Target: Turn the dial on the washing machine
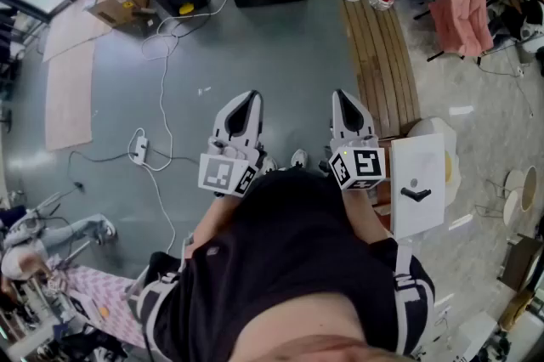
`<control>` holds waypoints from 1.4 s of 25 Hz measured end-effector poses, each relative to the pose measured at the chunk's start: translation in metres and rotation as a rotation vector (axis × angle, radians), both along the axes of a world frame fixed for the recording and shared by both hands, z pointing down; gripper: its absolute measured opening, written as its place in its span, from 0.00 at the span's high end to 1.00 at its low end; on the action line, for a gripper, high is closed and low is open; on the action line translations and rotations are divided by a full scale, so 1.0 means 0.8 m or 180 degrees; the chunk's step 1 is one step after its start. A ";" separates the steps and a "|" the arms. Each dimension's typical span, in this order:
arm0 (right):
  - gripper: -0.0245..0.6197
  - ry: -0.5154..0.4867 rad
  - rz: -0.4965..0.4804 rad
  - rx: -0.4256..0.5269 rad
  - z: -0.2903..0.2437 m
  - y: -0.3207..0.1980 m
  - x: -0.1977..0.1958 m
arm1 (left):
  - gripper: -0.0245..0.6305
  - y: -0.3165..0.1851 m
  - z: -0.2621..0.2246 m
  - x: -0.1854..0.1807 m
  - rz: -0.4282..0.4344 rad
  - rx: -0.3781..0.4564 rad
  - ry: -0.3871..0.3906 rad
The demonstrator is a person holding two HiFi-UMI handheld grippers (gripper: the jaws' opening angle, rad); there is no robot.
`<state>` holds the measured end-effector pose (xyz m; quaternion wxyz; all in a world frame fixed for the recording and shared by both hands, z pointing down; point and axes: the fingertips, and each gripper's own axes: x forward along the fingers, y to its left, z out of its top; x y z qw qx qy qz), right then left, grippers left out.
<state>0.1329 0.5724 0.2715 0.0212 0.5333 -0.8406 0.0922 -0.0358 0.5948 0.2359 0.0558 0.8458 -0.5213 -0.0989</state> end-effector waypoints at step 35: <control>0.64 -0.0154 -0.0182 -0.0204 0.080 -0.192 0.057 | 0.93 -0.167 0.061 0.076 -0.0149 -0.0227 -0.0110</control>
